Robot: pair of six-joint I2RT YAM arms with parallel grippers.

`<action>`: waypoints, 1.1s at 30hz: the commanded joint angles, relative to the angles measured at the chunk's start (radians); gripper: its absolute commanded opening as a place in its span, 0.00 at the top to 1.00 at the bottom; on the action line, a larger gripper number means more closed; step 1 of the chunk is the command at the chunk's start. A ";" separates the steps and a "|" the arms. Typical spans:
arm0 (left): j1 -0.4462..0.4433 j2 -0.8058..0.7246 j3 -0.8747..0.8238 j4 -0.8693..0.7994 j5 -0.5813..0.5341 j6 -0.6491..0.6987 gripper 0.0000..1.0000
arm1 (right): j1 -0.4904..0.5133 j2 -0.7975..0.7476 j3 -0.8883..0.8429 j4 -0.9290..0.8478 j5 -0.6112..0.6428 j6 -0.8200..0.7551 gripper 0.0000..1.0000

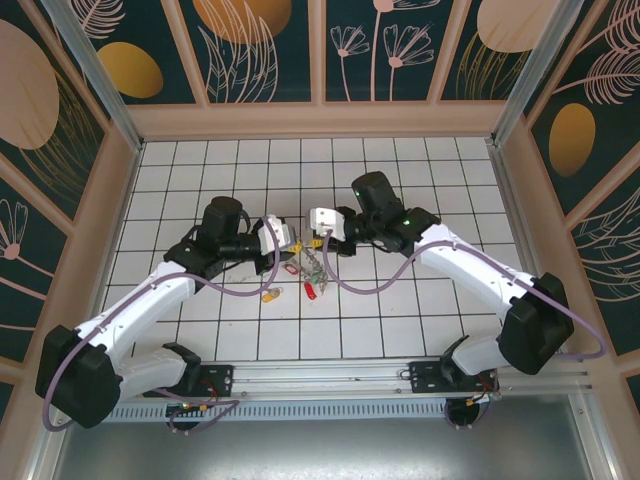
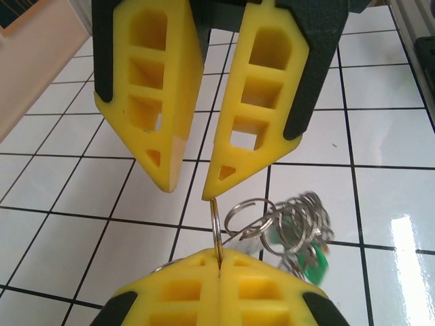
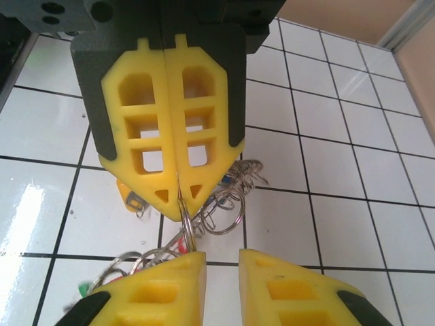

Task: Put the keys on the keyring

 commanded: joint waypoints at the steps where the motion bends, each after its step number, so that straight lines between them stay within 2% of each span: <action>1: -0.005 0.010 0.039 0.014 0.045 0.027 1.00 | 0.001 0.026 0.040 -0.059 -0.072 -0.031 0.81; 17: -0.005 0.026 0.048 0.020 0.042 0.019 1.00 | -0.005 0.021 0.049 -0.140 -0.056 -0.081 0.78; 18: -0.005 0.024 0.045 0.021 0.040 0.019 1.00 | -0.005 0.021 0.050 -0.145 -0.056 -0.084 0.71; 19: -0.006 0.024 0.044 0.021 0.040 0.019 1.00 | -0.005 0.022 0.052 -0.148 -0.056 -0.084 0.70; 33: -0.005 0.030 0.038 0.029 0.059 0.021 1.00 | -0.004 0.064 0.069 -0.109 -0.094 -0.042 0.71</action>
